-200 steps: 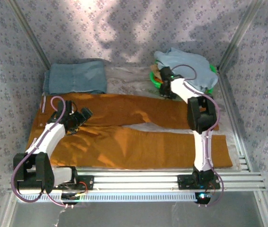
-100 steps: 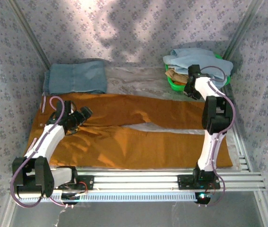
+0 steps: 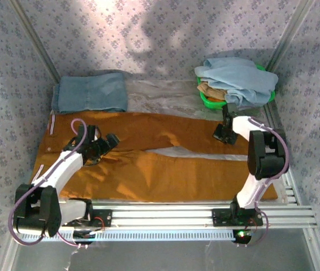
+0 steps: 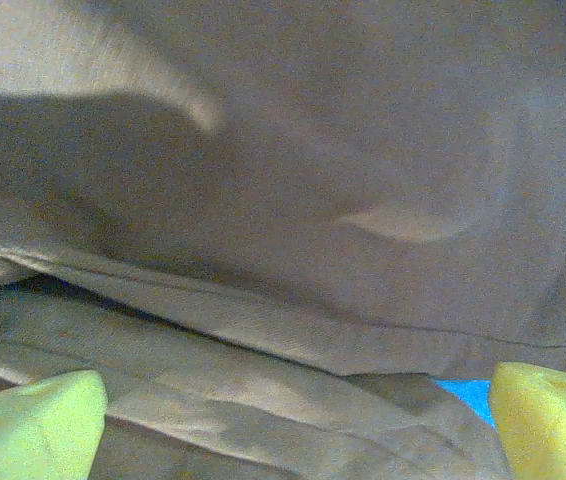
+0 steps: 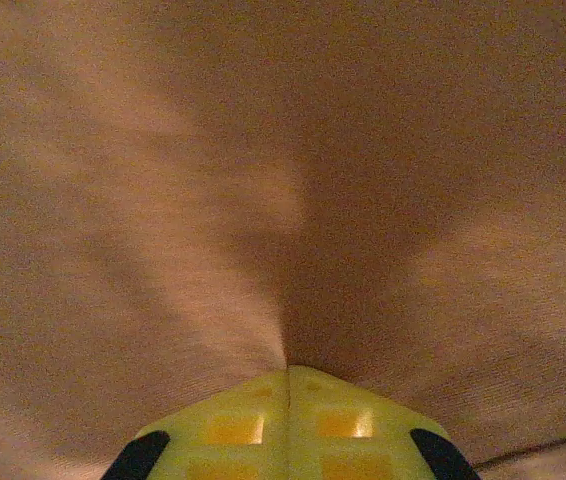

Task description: Fold and stack the trousers

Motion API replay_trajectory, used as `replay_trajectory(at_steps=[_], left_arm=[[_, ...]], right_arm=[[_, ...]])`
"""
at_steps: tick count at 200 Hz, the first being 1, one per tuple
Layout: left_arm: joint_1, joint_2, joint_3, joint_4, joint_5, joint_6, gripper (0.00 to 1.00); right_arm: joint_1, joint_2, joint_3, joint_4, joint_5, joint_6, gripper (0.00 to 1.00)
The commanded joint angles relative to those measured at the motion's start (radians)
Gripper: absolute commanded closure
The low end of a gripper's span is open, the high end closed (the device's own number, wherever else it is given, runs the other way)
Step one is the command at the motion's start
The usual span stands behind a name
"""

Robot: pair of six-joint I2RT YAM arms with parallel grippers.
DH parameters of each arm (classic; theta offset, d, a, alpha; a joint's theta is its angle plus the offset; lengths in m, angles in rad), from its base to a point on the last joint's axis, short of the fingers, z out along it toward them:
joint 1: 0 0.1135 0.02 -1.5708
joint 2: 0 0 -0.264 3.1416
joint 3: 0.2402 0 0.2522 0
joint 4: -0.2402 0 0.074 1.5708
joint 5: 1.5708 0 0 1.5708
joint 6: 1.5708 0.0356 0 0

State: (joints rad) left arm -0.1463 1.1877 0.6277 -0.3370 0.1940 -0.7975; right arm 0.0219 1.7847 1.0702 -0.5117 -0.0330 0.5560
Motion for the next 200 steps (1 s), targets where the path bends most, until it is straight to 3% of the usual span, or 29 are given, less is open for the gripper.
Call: replay_trajectory(at_steps=[1, 37, 86, 127, 166, 200], left_arm=[[-0.003, -0.012, 0.007, 0.0, -0.024, 0.007, 0.01], [-0.003, -0.026, 0.012, -0.01, -0.021, 0.012, 0.0], [-0.003, -0.052, 0.006, -0.005, 0.0, 0.03, 0.0], [-0.003, -0.023, 0.036, -0.001, 0.06, 0.068, 0.0], [-0.026, -0.015, 0.047, -0.002, 0.063, 0.051, 0.01], [-0.088, -0.054, -0.023, 0.055, -0.037, -0.051, 0.01]], right_arm=[[-0.047, 0.053, -0.026, 0.035, -0.079, 0.001, 1.0], [-0.088, 0.131, 0.057, -0.016, -0.115, 0.039, 1.0], [-0.22, 0.194, 0.171, -0.049, -0.134, 0.061, 1.0], [-0.246, 0.183, 0.206, -0.045, -0.117, 0.06, 1.0], [-0.167, -0.028, 0.131, -0.085, -0.055, 0.06, 0.96], [-0.069, -0.306, -0.115, -0.162, 0.012, 0.145, 0.9]])
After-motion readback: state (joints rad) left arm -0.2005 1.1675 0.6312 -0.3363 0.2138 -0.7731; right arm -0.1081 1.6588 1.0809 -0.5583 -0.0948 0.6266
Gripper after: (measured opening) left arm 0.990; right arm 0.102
